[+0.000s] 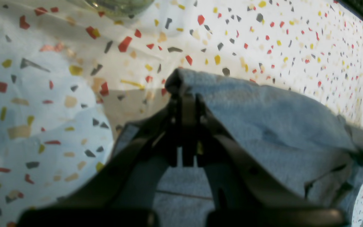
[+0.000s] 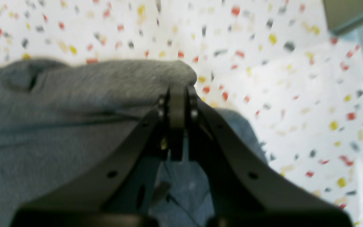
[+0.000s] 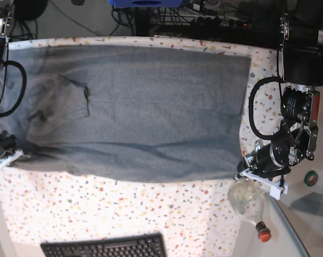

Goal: Layout the t-shirt on the table in an organized manner, then fold the t-shirt properly
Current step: 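Fold the hem over toward the collar with both grippers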

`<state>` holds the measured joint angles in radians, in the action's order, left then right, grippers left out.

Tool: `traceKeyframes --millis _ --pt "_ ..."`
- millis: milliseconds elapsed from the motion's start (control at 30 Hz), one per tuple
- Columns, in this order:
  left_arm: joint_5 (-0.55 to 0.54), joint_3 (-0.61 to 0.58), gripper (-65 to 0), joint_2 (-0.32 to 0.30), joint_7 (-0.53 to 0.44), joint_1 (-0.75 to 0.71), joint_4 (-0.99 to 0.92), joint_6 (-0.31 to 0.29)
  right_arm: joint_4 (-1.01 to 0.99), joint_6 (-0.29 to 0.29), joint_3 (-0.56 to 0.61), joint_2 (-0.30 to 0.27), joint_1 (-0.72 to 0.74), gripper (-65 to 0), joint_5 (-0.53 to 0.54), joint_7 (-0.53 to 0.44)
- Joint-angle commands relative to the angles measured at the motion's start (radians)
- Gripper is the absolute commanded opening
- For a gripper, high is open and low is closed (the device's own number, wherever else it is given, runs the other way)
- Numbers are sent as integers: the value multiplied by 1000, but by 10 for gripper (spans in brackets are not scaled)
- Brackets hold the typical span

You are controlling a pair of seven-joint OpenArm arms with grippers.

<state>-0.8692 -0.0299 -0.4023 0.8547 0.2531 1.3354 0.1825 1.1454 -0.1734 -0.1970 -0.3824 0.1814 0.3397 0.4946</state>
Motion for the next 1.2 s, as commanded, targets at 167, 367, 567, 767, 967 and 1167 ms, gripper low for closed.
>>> traceKeyframes --millis 167,367,567,767,967,1167 --pt "-8 5 -650 -43 -12 -71 94 -7 21 2 -8 -26 -16 -650 3 -23" --pt "-8 15 -650 -57 -12 -156 151 -7 23 2 -8 -37 -44 -650 5 17" --pt "-8 135 -650 -59 -10 -252 211 -10 75 2 -106 -34 -95 -650 6 31" --pt "-8 152 -650 -59 -10 -309 235 -117 144 2 -118 -33 -133 -650 6 89" --pt "-8 152 -650 -57 -10 -340 237 -119 150 2 -160 -30 -162 -650 8 114" --pt "-8 209 -650 -56 -10 -389 238 -120 157 2 -170 -30 -211 -650 9 160"
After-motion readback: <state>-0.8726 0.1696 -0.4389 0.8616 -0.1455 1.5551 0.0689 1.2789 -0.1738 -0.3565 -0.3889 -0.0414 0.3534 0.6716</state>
